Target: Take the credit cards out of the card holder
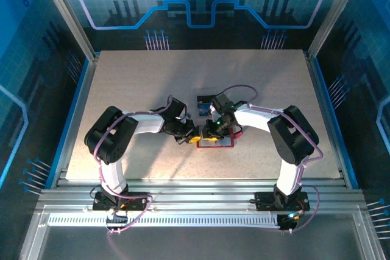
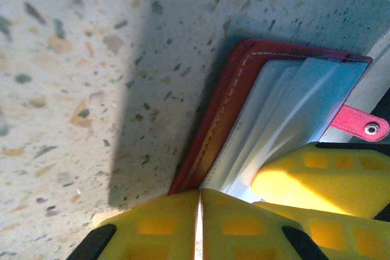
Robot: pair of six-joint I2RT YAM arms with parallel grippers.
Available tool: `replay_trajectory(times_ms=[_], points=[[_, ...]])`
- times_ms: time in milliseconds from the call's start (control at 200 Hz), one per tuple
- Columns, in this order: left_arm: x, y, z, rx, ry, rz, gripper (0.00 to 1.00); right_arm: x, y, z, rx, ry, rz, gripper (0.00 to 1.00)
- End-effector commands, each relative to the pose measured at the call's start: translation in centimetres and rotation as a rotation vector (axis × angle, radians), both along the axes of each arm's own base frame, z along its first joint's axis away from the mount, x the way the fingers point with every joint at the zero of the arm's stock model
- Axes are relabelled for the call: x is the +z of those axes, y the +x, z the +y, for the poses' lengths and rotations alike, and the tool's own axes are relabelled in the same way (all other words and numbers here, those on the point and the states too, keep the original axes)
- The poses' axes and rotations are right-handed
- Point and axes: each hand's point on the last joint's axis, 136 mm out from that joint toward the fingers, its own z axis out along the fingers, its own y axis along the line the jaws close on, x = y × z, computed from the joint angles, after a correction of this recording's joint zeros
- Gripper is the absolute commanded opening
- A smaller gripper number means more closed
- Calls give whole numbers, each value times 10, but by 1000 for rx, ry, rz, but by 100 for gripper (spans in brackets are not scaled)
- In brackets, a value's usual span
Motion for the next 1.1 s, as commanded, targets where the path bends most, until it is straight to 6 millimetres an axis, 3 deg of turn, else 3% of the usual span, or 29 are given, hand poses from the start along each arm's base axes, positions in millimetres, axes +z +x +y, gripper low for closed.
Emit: replay_trajectory(times_ms=[0, 570, 1096], points=[[-19, -12, 20, 30, 73, 53, 12, -1, -2, -13, -9, -41, 9, 29], [-25, -15, 27, 47, 79, 69, 12, 4, 0, -26, -38, -35, 1, 29], [-12, -8, 40, 58, 113, 41, 13, 3, 7, -9, -86, 258, 27, 29]])
